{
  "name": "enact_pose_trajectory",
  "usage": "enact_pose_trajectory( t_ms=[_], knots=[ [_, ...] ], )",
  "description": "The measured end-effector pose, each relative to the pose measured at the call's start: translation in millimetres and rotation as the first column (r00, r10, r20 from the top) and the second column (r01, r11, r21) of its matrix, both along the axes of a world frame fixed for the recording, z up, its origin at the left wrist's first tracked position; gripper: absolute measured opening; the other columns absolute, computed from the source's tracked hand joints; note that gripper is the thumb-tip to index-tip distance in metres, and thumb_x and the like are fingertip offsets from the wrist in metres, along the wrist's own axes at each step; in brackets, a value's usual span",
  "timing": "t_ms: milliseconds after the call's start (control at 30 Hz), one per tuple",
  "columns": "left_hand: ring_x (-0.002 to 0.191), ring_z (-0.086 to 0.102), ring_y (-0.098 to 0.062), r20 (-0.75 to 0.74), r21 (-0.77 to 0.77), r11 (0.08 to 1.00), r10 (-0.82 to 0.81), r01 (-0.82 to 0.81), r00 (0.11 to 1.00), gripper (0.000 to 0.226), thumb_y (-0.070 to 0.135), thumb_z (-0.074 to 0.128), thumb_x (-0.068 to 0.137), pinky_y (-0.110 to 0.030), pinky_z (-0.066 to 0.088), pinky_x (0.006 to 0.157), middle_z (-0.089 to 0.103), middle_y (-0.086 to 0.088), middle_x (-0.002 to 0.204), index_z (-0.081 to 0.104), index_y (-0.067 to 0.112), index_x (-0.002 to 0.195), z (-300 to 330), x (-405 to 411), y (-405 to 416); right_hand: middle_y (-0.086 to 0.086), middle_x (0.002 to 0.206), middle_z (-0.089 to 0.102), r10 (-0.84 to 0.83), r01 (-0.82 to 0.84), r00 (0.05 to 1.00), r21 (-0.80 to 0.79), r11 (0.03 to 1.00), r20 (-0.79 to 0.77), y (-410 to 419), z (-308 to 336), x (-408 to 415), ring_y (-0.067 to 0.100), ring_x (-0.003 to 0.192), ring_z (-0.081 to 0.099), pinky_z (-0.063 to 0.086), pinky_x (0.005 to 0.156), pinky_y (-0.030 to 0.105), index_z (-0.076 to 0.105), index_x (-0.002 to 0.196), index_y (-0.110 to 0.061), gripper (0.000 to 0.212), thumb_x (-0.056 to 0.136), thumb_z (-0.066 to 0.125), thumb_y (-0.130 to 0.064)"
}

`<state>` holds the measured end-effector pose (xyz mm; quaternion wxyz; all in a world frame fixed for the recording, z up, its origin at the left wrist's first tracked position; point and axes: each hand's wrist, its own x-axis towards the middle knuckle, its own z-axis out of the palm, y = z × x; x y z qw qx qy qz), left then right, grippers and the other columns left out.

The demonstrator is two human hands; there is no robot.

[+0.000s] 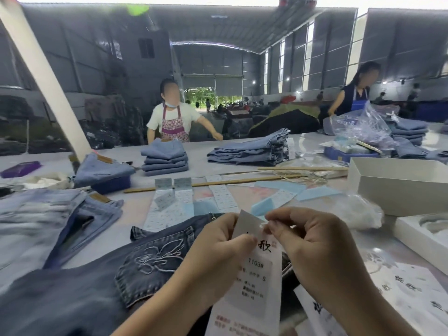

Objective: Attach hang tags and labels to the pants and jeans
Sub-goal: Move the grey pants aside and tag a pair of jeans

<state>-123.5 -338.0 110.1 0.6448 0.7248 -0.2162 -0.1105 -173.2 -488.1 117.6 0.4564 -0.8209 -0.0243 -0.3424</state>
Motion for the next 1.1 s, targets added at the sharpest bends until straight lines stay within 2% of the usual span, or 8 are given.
enact_pose_trajectory(
  t_ms=[100, 167, 300, 533, 700, 800, 967, 1100],
  knots=[
    [0.069, 0.068, -0.021, -0.078, -0.035, 0.999, -0.020, 0.018, 0.997, 0.026, 0.027, 0.060, 0.072, -0.035, 0.051, 0.065, 0.074, -0.007, 0.084, 0.067, 0.019, 0.096, -9.9, -4.5, 8.6, -0.024, 0.049, 0.059, -0.019, 0.020, 1.000, -0.039, 0.999, 0.023, 9.1, -5.7, -3.6, -0.001, 0.041, 0.054, 0.033, 0.039, 0.006, 0.077, 0.078, -0.026, 0.013, 0.083, 0.075, -0.014],
    [0.069, 0.068, -0.020, -0.087, -0.040, 0.999, -0.027, 0.024, 0.996, 0.025, 0.027, 0.061, 0.072, -0.035, 0.051, 0.066, 0.073, -0.005, 0.082, 0.066, 0.018, 0.095, -13.7, -5.7, 13.3, -0.024, 0.044, 0.053, -0.016, 0.017, 1.000, -0.064, 0.998, 0.017, 13.8, -8.7, -5.9, -0.001, 0.040, 0.050, 0.031, 0.039, 0.006, 0.076, 0.073, -0.025, 0.015, 0.080, 0.077, -0.011],
    [0.071, 0.068, -0.020, -0.078, -0.043, 0.998, -0.059, 0.056, 0.995, 0.019, 0.028, 0.061, 0.074, -0.036, 0.052, 0.069, 0.072, -0.004, 0.081, 0.069, 0.022, 0.091, -18.2, -8.4, 16.4, -0.028, 0.052, 0.057, -0.045, 0.051, 0.997, -0.095, 0.994, 0.060, 18.8, -12.8, -9.5, -0.001, 0.047, 0.052, 0.033, 0.044, 0.005, 0.073, 0.069, -0.027, 0.021, 0.075, 0.080, -0.007],
    [0.070, 0.067, -0.022, -0.052, -0.028, 0.999, -0.037, 0.036, 0.998, 0.017, 0.028, 0.060, 0.073, -0.041, 0.053, 0.072, 0.071, -0.005, 0.079, 0.070, 0.025, 0.086, -22.8, -13.2, 13.2, -0.026, 0.046, 0.042, -0.113, 0.143, 0.985, -0.246, 0.959, 0.133, 16.0, -19.8, -11.6, -0.004, 0.054, 0.052, 0.032, 0.045, 0.002, 0.069, 0.069, -0.024, 0.025, 0.069, 0.080, -0.002],
    [0.071, 0.068, -0.023, -0.030, 0.012, 0.999, -0.036, 0.037, 0.999, 0.018, 0.029, 0.061, 0.072, -0.043, 0.054, 0.073, 0.071, -0.008, 0.080, 0.068, 0.022, 0.086, -21.2, -14.3, 11.9, -0.024, 0.063, 0.056, -0.140, 0.169, 0.982, -0.270, 0.948, 0.127, 13.8, -26.7, -11.0, -0.002, 0.073, 0.057, 0.039, 0.051, 0.003, 0.067, 0.072, -0.027, 0.025, 0.068, 0.081, -0.006],
    [0.073, 0.069, -0.025, -0.035, 0.016, 0.999, -0.036, 0.037, 0.999, 0.019, 0.029, 0.062, 0.071, -0.046, 0.055, 0.076, 0.071, -0.010, 0.082, 0.067, 0.018, 0.087, -19.3, -15.2, 10.2, -0.022, 0.062, 0.056, -0.141, 0.170, 0.981, -0.245, 0.954, 0.134, 13.0, -30.0, -9.8, -0.009, 0.070, 0.055, 0.035, 0.051, 0.000, 0.064, 0.070, -0.028, 0.028, 0.068, 0.080, -0.005],
    [0.069, 0.067, -0.021, -0.072, -0.037, 0.993, -0.113, 0.111, 0.991, 0.010, 0.027, 0.066, 0.072, -0.035, 0.052, 0.066, 0.069, -0.005, 0.076, 0.068, 0.021, 0.081, -14.8, -15.8, 7.4, -0.023, 0.065, 0.054, -0.147, 0.182, 0.977, -0.257, 0.949, 0.152, 11.8, -35.1, -7.9, -0.012, 0.070, 0.052, 0.036, 0.058, -0.002, 0.063, 0.073, -0.027, 0.030, 0.066, 0.081, -0.005],
    [0.071, 0.066, -0.020, -0.092, -0.040, 0.986, -0.167, 0.164, 0.982, 0.012, 0.024, 0.065, 0.075, -0.033, 0.051, 0.067, 0.068, -0.005, 0.077, 0.067, 0.018, 0.085, -15.7, -15.8, 9.5, -0.026, 0.066, 0.055, -0.128, 0.163, 0.980, -0.242, 0.956, 0.154, 12.0, -37.8, -6.9, -0.007, 0.074, 0.056, 0.040, 0.057, 0.002, 0.064, 0.072, -0.029, 0.028, 0.067, 0.078, -0.006]
  ],
)
